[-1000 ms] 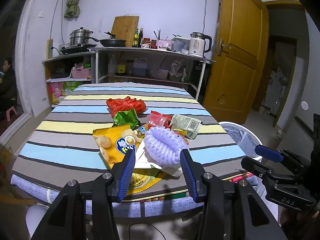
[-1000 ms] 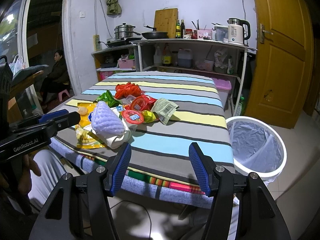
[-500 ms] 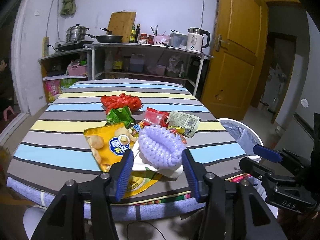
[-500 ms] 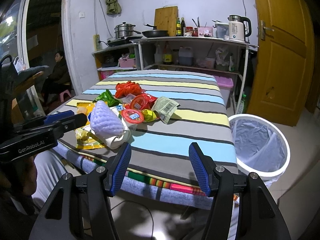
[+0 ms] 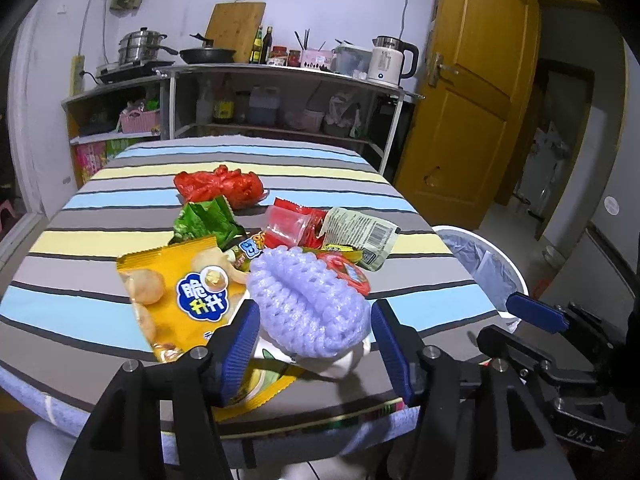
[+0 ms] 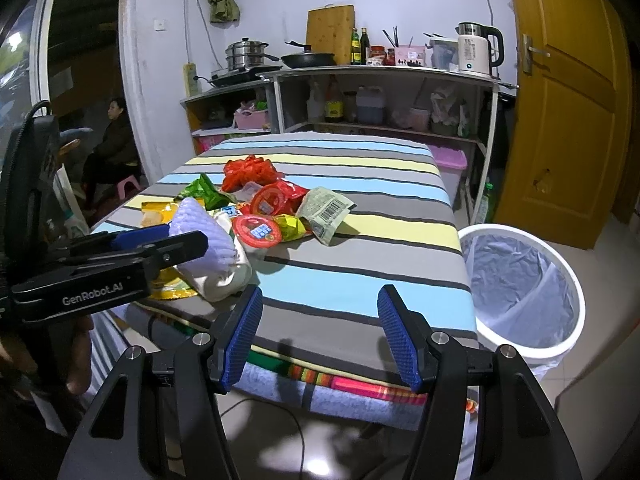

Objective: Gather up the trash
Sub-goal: 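Grasp the purple mesh net with the left gripper while the right gripper grasps the clear plastic cup, then carry the net and cup over the white bin and open both grippers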

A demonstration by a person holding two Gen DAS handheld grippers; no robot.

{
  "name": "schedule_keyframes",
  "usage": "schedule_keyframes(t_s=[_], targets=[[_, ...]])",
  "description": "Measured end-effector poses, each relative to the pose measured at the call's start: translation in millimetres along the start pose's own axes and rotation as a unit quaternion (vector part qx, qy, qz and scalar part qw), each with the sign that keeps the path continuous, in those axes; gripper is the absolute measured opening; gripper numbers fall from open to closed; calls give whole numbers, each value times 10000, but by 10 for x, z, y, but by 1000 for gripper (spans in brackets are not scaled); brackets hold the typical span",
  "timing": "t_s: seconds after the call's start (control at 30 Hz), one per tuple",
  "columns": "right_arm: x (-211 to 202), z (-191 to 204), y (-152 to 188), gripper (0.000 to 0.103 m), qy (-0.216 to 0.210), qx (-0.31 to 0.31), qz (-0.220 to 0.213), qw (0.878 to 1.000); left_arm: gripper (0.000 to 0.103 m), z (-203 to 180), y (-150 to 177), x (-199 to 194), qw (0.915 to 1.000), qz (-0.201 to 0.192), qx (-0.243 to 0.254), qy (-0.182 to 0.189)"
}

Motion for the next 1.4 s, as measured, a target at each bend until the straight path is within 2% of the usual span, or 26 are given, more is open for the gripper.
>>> schedule_keyframes(t_s=[0.1, 0.17, 0.27, 0.37, 0.83, 0.9, 0.97, 1.03, 1.4], targets=[[33, -4, -9, 61, 4, 1, 32, 10000, 53, 3, -2, 53, 10000, 28, -12, 90], [61, -7, -13, 61, -1, -6, 61, 10000, 40, 5, 3, 84, 9999, 77, 21, 82], [111, 10, -20, 61, -13, -35, 114, 9999, 30, 30, 14, 88, 9999, 85, 17, 111], [170, 39, -35, 61, -42, -56, 182, 9998, 24, 55, 3, 60, 9998, 55, -4, 168], [732, 117, -172, 59, -284, 28, 601, 9978, 21, 298, -212, -145, 9995, -287, -117, 97], [842, 135, -195, 48, -376, 73, 673, 9970, 21, 346, -217, -137, 9994, -294, -150, 70], [923, 150, -208, 24, -374, 76, 716, 9967, 21, 380, -228, -121, 9994, -295, -163, 42], [967, 147, -219, 8, -333, 112, 716, 9968, 21, 407, -240, -104, 9994, -307, -143, -3], [900, 31, -264, 5, -284, 202, 523, 9980, 21, 343, -282, 14, 9996, -276, -25, 63]])
Point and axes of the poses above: each gripper's, at about its wrist camera, not at the fingertips, and x roughly the way its jaws point, z to its left, y to its underside, the point moved 4 cm from there along x, roughly the way its jaws point, and after that the axes turned 1 degree about -z, right-handed, at the moved point
